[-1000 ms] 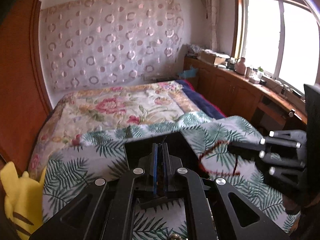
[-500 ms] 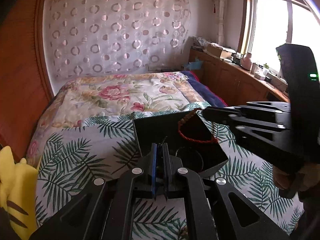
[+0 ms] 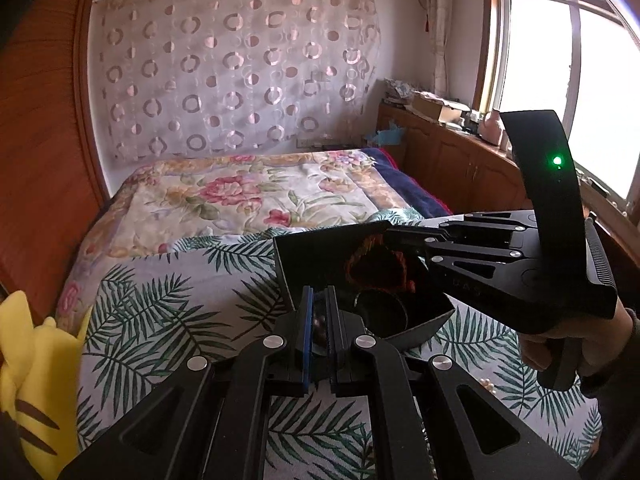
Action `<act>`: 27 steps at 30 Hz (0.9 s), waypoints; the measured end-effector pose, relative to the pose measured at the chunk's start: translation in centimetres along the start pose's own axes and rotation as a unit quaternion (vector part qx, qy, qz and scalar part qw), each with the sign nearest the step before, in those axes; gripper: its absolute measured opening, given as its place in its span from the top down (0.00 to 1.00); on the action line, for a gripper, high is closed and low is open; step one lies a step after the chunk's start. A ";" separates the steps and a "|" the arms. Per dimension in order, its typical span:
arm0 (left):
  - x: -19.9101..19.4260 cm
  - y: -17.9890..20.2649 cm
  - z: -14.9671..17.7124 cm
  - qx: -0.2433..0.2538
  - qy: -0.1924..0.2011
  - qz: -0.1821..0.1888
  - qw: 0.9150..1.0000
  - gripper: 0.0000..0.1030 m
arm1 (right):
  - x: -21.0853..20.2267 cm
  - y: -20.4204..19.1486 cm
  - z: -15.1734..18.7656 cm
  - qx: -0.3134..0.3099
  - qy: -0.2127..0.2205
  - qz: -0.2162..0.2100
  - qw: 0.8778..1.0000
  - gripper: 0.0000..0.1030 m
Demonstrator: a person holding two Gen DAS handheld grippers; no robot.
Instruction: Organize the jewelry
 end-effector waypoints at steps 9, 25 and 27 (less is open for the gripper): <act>-1.2 0.4 -0.1 -0.001 0.014 -0.012 1.000 0.50 | -2.9 0.2 1.1 0.010 0.020 -0.016 1.000 0.64; -5.4 0.7 4.0 -0.015 0.036 -0.019 0.999 0.08 | -8.1 -0.5 9.8 0.000 -0.011 -0.051 0.999 0.57; -5.7 0.9 5.0 -0.018 0.033 -0.019 0.999 0.08 | -8.3 -0.5 10.9 0.003 -0.018 -0.053 0.998 0.57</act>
Point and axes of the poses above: each gripper's, at about its wrist camera, not at the fingertips, and x roughly the way its jaws point, y to its right, z to its underside, the point moved 5 cm from there along x, roughly the way its jaws point, and after that the axes turned 6 degrees about x, right-handed, at the moved point
